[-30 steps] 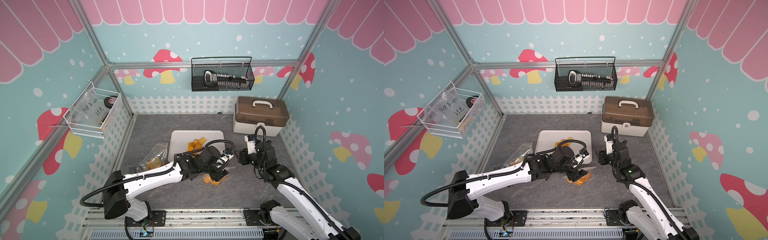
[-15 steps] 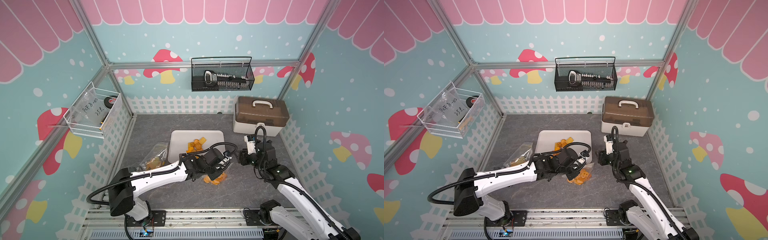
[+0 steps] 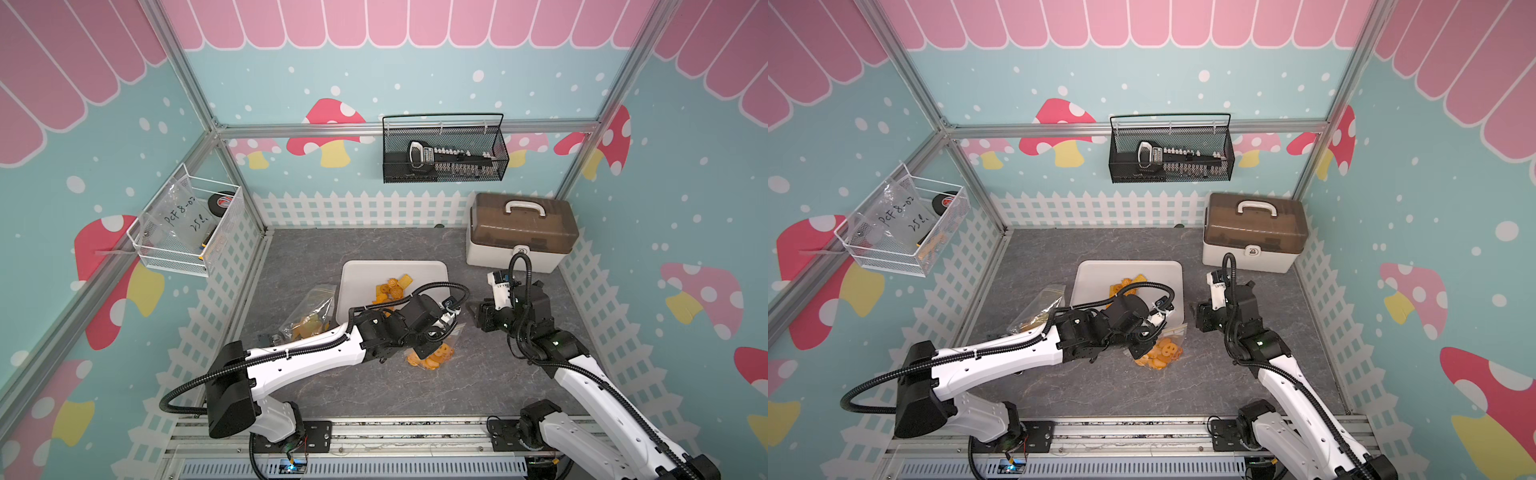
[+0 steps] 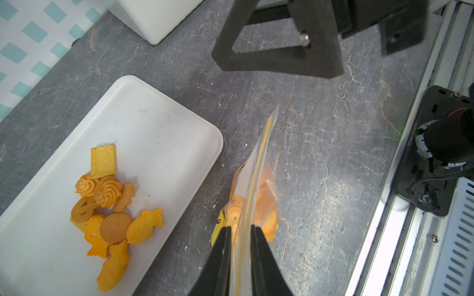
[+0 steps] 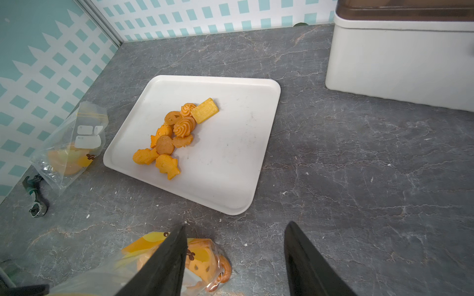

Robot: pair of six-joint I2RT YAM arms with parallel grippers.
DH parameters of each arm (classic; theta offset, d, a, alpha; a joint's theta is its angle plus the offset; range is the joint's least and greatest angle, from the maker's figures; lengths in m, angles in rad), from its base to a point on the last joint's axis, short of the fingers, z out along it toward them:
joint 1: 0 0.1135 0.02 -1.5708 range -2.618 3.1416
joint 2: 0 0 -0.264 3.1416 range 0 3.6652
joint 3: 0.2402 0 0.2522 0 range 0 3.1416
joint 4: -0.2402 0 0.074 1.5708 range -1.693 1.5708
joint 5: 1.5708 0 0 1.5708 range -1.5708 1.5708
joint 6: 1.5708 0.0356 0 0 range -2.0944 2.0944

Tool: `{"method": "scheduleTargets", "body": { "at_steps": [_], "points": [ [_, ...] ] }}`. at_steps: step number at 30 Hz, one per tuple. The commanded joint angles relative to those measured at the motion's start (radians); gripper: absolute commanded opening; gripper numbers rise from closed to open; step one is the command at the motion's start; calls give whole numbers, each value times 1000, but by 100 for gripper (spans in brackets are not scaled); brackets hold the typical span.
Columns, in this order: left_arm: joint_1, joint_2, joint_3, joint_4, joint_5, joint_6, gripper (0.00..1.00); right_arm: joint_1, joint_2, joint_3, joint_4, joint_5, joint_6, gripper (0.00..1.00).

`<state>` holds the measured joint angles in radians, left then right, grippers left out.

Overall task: Pour cookies out of the ziploc bag
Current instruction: Adjust the ziploc bag at the center of the board.

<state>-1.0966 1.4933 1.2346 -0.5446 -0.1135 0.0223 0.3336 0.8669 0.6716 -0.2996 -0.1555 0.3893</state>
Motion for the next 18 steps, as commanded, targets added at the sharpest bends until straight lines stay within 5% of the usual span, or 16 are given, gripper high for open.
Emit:
{"method": "scheduleTargets", "body": {
  "at_steps": [1,10,18],
  "points": [
    [-6,7,-11,-13,-3,-3,19,-4,-15,-11,-6,-11,-12,60],
    [23,7,-7,-21,-65,-68,0,-5,-21,-10,-9,-24,-12,60],
    [123,-140,-119,20,-58,-256,0,-4,-36,18,-45,-136,-1,59]
  ]
}}
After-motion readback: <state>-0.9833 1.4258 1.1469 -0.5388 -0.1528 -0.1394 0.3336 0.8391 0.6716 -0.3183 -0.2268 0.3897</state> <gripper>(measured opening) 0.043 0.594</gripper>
